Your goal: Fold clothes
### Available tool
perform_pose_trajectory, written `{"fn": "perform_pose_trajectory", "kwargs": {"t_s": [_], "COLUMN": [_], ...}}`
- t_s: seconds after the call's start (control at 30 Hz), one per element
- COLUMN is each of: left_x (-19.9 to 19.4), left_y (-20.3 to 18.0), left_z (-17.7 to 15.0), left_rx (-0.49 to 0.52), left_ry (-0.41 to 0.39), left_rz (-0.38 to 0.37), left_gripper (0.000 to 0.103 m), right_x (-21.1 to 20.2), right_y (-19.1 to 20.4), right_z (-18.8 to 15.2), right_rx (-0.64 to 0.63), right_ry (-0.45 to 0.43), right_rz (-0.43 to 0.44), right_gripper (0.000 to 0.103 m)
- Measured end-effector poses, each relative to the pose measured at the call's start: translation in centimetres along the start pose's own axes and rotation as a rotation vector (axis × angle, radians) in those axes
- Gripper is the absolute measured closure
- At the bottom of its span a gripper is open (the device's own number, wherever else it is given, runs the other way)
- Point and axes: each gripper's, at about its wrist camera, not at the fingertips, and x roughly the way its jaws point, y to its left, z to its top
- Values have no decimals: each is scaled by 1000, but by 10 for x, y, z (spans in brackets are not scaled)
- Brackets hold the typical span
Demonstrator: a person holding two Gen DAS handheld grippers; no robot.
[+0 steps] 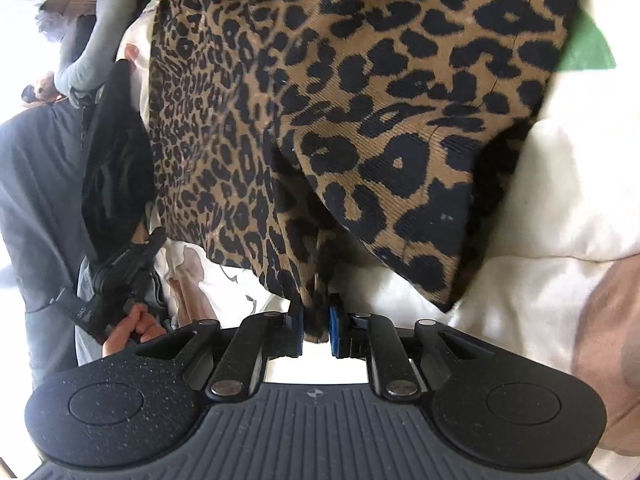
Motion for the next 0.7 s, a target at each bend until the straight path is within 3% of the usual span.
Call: {"fn": "perform_pose_trajectory", "kwargs": {"t_s": [0.13,0.27,0.43,0.57,0.7], "left_x": [-14,-27,-36,-38,-38], "left_y": [-2,-7,-15,-23,-28], "left_z": [-1,1,-5,-8,-12], "left_rx": [8,15,6,9,12], "left_ry": [-23,-36,-35,-23,-16], "left_rz": [-11,-29,-52,-66,-77], "left_gripper": [90,89,86,81,81], "right_x": [-20,-48,-75,-93,-111], "right_y": [6,2,-12,-30,-55], "right_z": [2,5,13,28,42], "right_rx": [-51,-54,-38,-9,30], "right_ry": [-6,-44,-88,-172,-283], "right_rz": [27,46,60,18,-57], "right_gripper": [81,65,65,64,57]}}
